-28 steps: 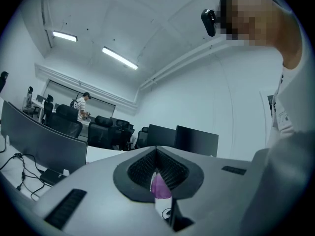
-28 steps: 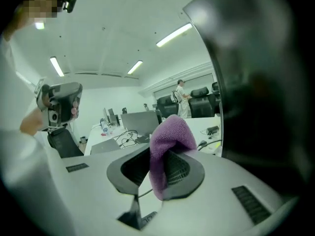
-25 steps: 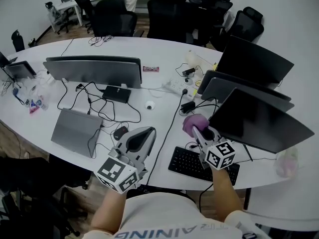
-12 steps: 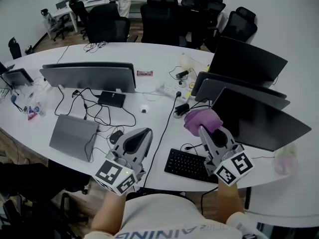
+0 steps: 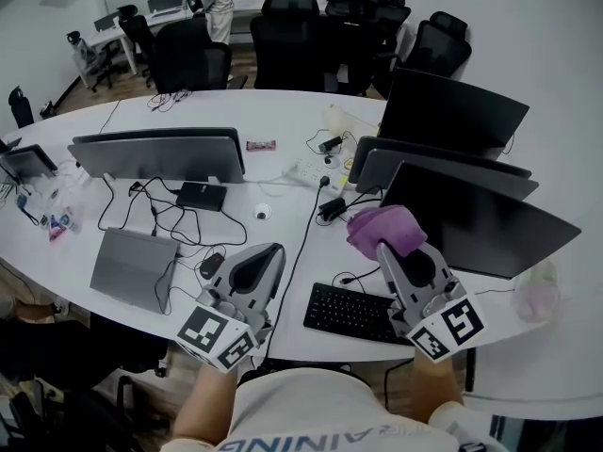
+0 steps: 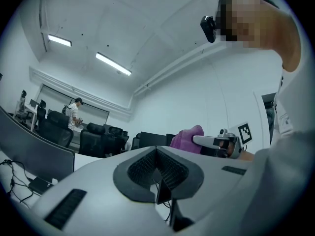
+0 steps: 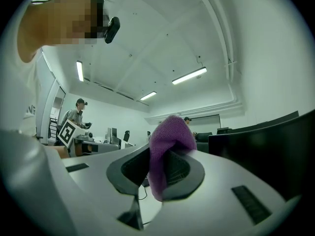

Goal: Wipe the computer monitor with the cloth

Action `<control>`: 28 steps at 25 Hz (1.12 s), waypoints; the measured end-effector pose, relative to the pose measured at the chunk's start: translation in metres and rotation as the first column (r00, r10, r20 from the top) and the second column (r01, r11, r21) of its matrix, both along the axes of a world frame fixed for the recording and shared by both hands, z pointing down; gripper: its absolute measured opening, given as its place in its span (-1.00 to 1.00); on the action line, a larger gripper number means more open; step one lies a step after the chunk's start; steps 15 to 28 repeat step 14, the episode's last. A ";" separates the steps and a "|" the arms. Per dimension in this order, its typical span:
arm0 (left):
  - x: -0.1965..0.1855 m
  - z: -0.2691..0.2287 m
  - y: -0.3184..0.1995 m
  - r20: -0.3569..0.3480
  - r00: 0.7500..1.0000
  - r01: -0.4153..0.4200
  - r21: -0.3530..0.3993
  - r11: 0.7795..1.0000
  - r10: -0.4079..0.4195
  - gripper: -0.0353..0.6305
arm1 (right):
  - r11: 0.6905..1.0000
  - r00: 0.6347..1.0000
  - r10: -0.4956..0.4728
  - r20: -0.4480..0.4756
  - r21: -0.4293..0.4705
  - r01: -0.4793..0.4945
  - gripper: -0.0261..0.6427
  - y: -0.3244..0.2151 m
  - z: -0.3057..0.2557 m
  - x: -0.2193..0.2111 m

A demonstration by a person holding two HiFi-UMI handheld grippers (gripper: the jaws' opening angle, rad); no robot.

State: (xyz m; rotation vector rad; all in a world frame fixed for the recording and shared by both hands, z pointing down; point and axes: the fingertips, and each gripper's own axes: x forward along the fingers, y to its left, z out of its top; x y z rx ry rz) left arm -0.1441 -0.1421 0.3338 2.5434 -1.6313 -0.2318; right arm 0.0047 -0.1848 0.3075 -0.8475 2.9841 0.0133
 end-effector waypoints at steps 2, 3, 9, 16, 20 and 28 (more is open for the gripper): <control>0.003 -0.001 0.000 -0.001 1.000 -0.005 0.001 1.000 0.005 -0.87 | 1.000 1.000 0.002 0.001 -0.004 -0.002 -0.73 0.000 0.000 0.003; 0.005 -0.001 -0.001 -0.001 1.000 -0.008 0.000 1.000 0.008 -0.87 | 1.000 1.000 0.002 0.001 -0.006 -0.002 -0.73 0.001 0.000 0.005; 0.011 -0.001 0.003 0.003 1.000 -0.013 -0.002 1.000 0.013 -0.87 | 1.000 1.000 -0.005 0.000 -0.004 0.005 -0.73 0.005 0.001 0.009; 0.012 -0.003 0.006 0.005 1.000 -0.008 0.000 1.000 0.008 -0.87 | 1.000 1.000 -0.014 -0.001 -0.003 0.014 -0.73 0.008 0.000 0.009; 0.012 -0.003 0.006 0.005 1.000 -0.008 0.000 1.000 0.008 -0.87 | 1.000 1.000 -0.014 -0.001 -0.003 0.014 -0.73 0.008 0.000 0.009; 0.012 -0.003 0.006 0.005 1.000 -0.008 0.000 1.000 0.008 -0.87 | 1.000 1.000 -0.014 -0.001 -0.003 0.014 -0.73 0.008 0.000 0.009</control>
